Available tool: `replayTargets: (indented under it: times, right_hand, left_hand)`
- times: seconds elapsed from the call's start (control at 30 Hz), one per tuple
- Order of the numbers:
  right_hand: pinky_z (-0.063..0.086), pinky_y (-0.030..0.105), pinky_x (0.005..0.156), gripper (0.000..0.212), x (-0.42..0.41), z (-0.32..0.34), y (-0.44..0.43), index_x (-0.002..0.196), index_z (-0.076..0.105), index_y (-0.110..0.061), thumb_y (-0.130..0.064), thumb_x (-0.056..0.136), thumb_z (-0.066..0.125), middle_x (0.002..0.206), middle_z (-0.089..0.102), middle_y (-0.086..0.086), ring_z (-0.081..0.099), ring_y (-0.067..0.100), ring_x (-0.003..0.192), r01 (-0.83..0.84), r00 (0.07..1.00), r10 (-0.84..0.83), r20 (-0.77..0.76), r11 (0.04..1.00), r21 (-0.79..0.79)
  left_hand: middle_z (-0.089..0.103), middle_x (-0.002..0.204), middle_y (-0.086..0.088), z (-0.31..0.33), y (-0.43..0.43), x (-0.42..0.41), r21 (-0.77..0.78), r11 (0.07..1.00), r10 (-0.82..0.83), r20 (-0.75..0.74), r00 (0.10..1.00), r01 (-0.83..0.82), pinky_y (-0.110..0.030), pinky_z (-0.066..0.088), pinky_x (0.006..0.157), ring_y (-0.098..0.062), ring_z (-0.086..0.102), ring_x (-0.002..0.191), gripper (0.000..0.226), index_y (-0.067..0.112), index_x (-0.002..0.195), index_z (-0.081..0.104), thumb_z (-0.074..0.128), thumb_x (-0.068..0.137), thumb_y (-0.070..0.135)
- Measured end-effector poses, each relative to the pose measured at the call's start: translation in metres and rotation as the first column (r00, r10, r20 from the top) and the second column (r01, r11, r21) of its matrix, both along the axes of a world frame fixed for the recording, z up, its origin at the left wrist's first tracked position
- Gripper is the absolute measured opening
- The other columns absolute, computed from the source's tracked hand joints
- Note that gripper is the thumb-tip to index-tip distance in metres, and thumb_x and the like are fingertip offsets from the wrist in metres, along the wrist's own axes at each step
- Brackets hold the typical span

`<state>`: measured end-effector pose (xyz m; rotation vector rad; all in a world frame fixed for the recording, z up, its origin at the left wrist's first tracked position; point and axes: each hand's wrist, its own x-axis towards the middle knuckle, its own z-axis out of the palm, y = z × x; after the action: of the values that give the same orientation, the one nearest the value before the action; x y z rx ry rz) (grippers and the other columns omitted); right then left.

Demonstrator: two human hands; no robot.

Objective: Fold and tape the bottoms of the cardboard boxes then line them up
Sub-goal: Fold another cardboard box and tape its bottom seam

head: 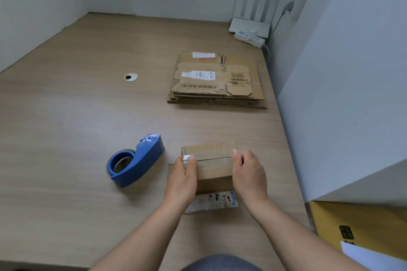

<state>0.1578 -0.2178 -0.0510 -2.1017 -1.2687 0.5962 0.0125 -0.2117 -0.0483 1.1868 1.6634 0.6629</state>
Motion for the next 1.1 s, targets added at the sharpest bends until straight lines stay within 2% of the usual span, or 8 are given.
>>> replayTargets:
  times: [0.1, 0.27, 0.37, 0.47, 0.57, 0.77, 0.97, 1.1]
  right_hand:
    - [0.034, 0.03, 0.066, 0.037, -0.004, 0.005, 0.0, 0.08, 0.046, -0.013, -0.047, 0.096, 0.042, 0.085, 0.051, 0.0, 0.052, 0.024, 0.083, -0.02, 0.999, 0.019, -0.029, 0.999, -0.05]
    - [0.042, 0.035, 0.083, 0.079, -0.019, 0.012, 0.006, 0.112, 0.042, -0.007, -0.072, 0.072, 0.059, 0.119, 0.048, 0.006, 0.045, 0.025, 0.117, 0.021, 0.988, 0.009, 0.152, 0.98, -0.199]
    - [0.041, 0.035, 0.079, 0.061, -0.017, 0.004, 0.01, 0.107, 0.043, -0.007, -0.06, 0.082, 0.059, 0.115, 0.05, 0.006, 0.047, 0.026, 0.112, 0.036, 0.993, -0.017, 0.116, 0.986, -0.16]
    - [0.031, 0.031, 0.066, 0.03, -0.007, -0.002, 0.008, 0.082, 0.042, -0.013, -0.039, 0.095, 0.051, 0.088, 0.05, 0.0, 0.05, 0.025, 0.088, 0.034, 0.999, -0.034, -0.007, 0.998, -0.046]
    - [0.023, 0.029, 0.061, 0.038, -0.001, -0.001, 0.008, 0.065, 0.031, -0.02, -0.028, 0.101, 0.04, 0.072, 0.042, -0.004, 0.044, 0.021, 0.074, 0.062, 0.997, -0.063, -0.053, 0.998, -0.029]
    - [0.033, 0.029, 0.066, 0.042, 0.003, 0.001, 0.011, 0.091, 0.048, -0.011, -0.052, 0.095, 0.04, 0.093, 0.052, 0.002, 0.05, 0.022, 0.084, -0.046, 0.991, 0.064, 0.119, 0.988, -0.148]
    - [0.026, 0.029, 0.058, 0.038, 0.007, 0.0, 0.011, 0.065, 0.028, -0.022, -0.031, 0.101, 0.038, 0.071, 0.038, -0.007, 0.044, 0.02, 0.074, -0.077, 0.993, 0.083, 0.081, 0.994, -0.074]
    - [0.038, 0.032, 0.07, 0.027, 0.018, 0.002, 0.015, 0.082, 0.047, -0.015, -0.036, 0.098, 0.041, 0.093, 0.055, 0.001, 0.055, 0.025, 0.09, -0.069, 0.994, 0.081, 0.067, 0.983, -0.167]
  left_hand:
    - [0.053, 0.131, 0.0, -0.002, 0.005, 0.008, -0.03, 0.989, 0.144, 0.061, 0.988, -0.143, -0.038, 0.036, 0.106, -0.021, 0.048, 0.122, 0.054, 0.018, 0.137, 0.044, 0.03, 0.097, 0.052]
    - [0.066, 0.109, -0.001, -0.006, 0.005, 0.022, 0.056, 0.973, 0.23, -0.137, 0.963, -0.224, -0.038, 0.047, 0.091, -0.026, 0.059, 0.105, 0.045, 0.022, 0.114, 0.058, 0.047, 0.089, 0.057]
    - [0.066, 0.11, -0.005, -0.009, 0.005, 0.022, 0.088, 0.967, 0.253, -0.192, 0.948, -0.24, -0.036, 0.044, 0.089, -0.029, 0.058, 0.105, 0.04, 0.022, 0.115, 0.059, 0.042, 0.094, 0.051]
    - [0.066, 0.113, -0.009, -0.011, 0.007, 0.022, 0.116, 0.96, 0.272, -0.186, 0.944, -0.253, -0.037, 0.043, 0.09, -0.03, 0.056, 0.107, 0.044, 0.019, 0.12, 0.06, 0.032, 0.099, 0.046]
    - [0.061, 0.125, -0.011, -0.015, 0.01, 0.02, 0.056, 0.954, 0.299, -0.133, 0.945, -0.294, -0.044, 0.041, 0.101, -0.031, 0.052, 0.117, 0.054, 0.018, 0.13, 0.056, 0.025, 0.098, 0.049]
    - [0.06, 0.125, -0.007, -0.013, 0.012, 0.006, -0.007, 0.987, 0.158, -0.021, 0.987, -0.158, -0.044, 0.042, 0.103, -0.026, 0.053, 0.117, 0.058, 0.014, 0.13, 0.056, 0.029, 0.097, 0.054]
    - [0.061, 0.112, -0.007, 0.003, 0.016, 0.001, -0.079, 0.997, 0.005, -0.103, 0.995, -0.013, -0.035, 0.042, 0.096, -0.023, 0.053, 0.103, 0.056, 0.012, 0.114, 0.061, 0.021, 0.101, 0.048]
    - [0.056, 0.126, -0.015, 0.023, 0.015, -0.005, -0.206, 0.974, -0.124, -0.139, 0.982, 0.094, -0.033, 0.039, 0.092, -0.027, 0.051, 0.111, 0.068, 0.008, 0.12, 0.056, 0.017, 0.097, 0.058]
